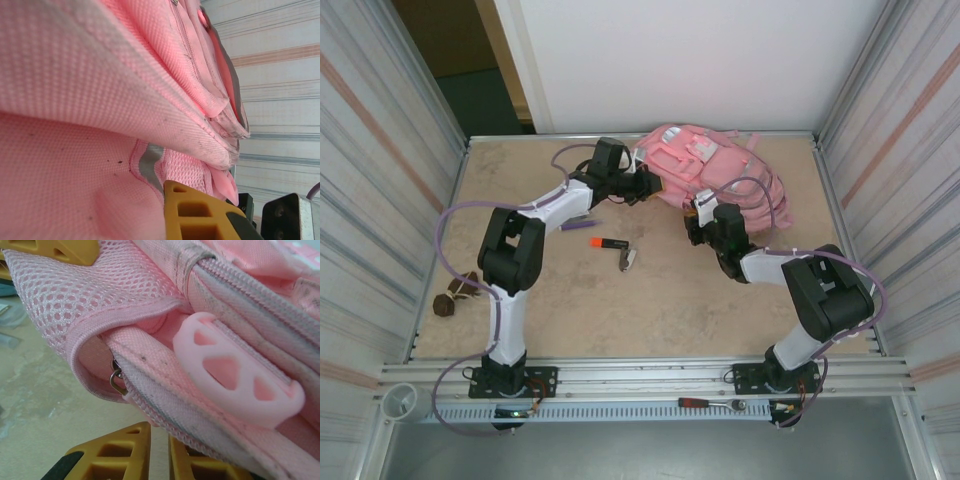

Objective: Pack the student bag

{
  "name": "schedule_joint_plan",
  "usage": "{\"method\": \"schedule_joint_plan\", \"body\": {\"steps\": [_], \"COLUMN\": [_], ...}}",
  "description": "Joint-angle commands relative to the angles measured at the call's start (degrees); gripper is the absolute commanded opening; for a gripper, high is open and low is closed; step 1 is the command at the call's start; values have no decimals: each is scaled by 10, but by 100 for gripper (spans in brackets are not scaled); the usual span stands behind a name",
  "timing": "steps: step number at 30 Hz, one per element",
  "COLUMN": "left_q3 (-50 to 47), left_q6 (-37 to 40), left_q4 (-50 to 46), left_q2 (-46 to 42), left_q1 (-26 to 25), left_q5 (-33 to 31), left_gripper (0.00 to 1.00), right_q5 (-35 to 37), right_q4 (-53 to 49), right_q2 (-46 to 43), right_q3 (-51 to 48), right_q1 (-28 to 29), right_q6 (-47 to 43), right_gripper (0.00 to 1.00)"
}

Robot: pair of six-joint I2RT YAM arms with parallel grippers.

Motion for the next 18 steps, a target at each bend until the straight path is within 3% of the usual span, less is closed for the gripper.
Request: {"method": "schedule_joint_plan", "body": {"steps": [1,18], "left_q3": [-2,-17], "left_q6": [13,6], "left_q4": [18,35], "left_q2": [-60,-49], "left_q1": [-14,-21], "left_q5": [78,89], "left_gripper": [0,0], "right_q5": [15,-46], "right_q4": [75,129], "right_q2": [-20,-13], "right_q3": [3,6], "right_q1": [-6,-47], "right_q6": [-31,43], "right_gripper": [15,18]}}
